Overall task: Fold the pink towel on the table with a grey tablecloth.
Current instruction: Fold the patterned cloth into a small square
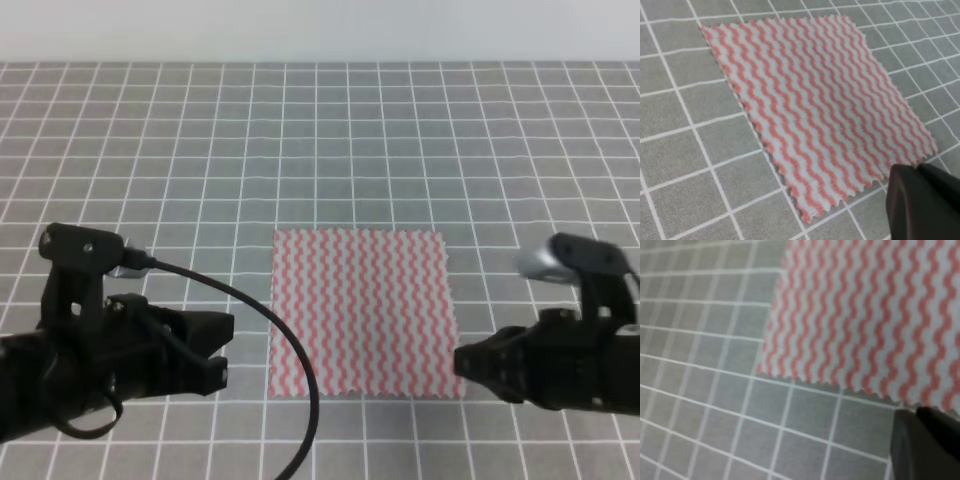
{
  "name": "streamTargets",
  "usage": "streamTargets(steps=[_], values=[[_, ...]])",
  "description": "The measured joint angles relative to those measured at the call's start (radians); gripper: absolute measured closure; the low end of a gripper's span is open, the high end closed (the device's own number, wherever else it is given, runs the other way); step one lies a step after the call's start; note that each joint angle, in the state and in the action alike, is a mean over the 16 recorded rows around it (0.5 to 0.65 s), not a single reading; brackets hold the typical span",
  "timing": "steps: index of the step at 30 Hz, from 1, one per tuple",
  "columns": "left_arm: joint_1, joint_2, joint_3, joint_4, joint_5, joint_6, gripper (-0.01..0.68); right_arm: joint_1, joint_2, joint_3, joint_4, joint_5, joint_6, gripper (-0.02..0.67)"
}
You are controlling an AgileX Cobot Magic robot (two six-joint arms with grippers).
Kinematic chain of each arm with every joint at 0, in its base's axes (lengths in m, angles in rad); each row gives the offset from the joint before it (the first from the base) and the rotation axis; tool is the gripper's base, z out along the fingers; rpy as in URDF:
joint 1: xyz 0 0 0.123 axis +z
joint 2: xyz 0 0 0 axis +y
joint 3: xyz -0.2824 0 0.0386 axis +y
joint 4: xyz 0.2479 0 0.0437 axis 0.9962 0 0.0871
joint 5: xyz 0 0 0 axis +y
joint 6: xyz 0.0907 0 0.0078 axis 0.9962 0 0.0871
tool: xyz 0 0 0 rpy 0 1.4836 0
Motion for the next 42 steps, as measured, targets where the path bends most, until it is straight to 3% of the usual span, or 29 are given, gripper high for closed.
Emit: streamTargets(steps=[14, 42], values=[[-0.001, 0.002, -0.001, 0.001, 0.01, 0.01, 0.677, 0.009, 0.239, -0.032, 0.003, -0.109, 0.045, 0.374], [-0.001, 0.002, -0.001, 0.002, 0.026, 0.028, 0.676, 0.009, 0.378, -0.077, 0.058, -0.135, 0.054, 0.354]])
